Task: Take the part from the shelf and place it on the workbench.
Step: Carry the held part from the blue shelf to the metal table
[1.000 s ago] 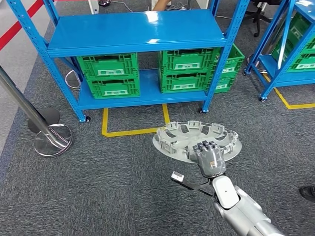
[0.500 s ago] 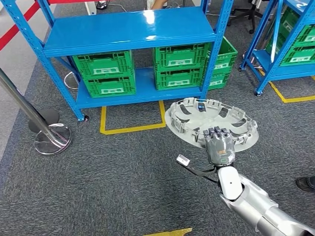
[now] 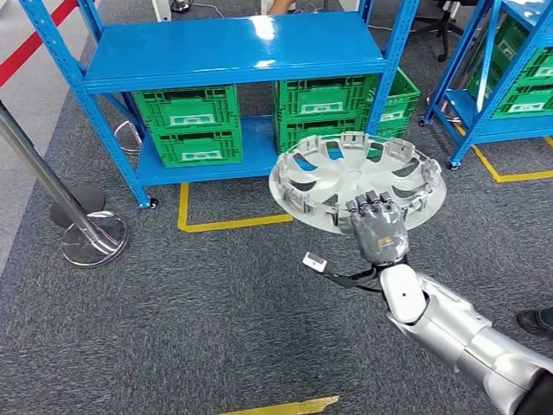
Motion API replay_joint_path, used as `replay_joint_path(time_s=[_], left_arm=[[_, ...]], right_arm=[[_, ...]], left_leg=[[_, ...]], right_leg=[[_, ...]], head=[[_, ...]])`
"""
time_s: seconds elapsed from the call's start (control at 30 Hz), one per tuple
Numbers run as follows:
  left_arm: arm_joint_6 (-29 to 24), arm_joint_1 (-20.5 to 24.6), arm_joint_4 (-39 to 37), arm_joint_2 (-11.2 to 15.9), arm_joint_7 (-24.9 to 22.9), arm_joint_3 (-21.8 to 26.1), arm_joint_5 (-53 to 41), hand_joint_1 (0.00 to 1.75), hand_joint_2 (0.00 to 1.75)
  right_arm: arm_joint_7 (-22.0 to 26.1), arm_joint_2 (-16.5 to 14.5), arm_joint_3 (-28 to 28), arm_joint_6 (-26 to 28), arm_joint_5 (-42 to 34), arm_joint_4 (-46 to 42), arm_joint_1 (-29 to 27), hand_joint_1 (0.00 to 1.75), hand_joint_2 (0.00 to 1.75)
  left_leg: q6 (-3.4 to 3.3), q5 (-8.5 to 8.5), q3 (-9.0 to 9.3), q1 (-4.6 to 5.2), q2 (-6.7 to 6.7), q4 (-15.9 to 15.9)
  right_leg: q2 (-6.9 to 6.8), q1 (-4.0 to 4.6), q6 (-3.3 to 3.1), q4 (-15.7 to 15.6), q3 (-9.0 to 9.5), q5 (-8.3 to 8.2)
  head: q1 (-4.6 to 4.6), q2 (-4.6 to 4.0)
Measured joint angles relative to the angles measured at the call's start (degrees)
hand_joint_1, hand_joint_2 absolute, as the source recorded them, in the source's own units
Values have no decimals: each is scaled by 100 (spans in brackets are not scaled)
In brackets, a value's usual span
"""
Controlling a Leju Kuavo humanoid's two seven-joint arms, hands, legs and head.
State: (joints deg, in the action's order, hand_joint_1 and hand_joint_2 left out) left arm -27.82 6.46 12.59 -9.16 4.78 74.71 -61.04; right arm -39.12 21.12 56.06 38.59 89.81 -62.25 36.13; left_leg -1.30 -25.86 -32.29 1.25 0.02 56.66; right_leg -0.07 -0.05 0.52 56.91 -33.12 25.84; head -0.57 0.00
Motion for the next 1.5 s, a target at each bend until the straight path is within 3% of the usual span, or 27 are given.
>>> replay_joint_path(time_s=[0.63, 1.5], left_arm=[[15, 4, 0, -26, -74, 0, -9, 0, 175], [133, 6, 0, -42, 18, -2, -34, 0, 175]], right_arm=[[25, 9, 473, -70, -4, 1, 574, 175, 175], [468, -198, 188, -44, -10, 332, 562, 175, 175]], left_leg=[[5, 52, -52, 0, -1, 3], [7, 59, -68, 0, -1, 3]], right_leg=[[-3, -4, 15, 13, -59, -39], [-2, -4, 15, 14, -77, -45]], head=[[-2, -1], [-1, 0]])
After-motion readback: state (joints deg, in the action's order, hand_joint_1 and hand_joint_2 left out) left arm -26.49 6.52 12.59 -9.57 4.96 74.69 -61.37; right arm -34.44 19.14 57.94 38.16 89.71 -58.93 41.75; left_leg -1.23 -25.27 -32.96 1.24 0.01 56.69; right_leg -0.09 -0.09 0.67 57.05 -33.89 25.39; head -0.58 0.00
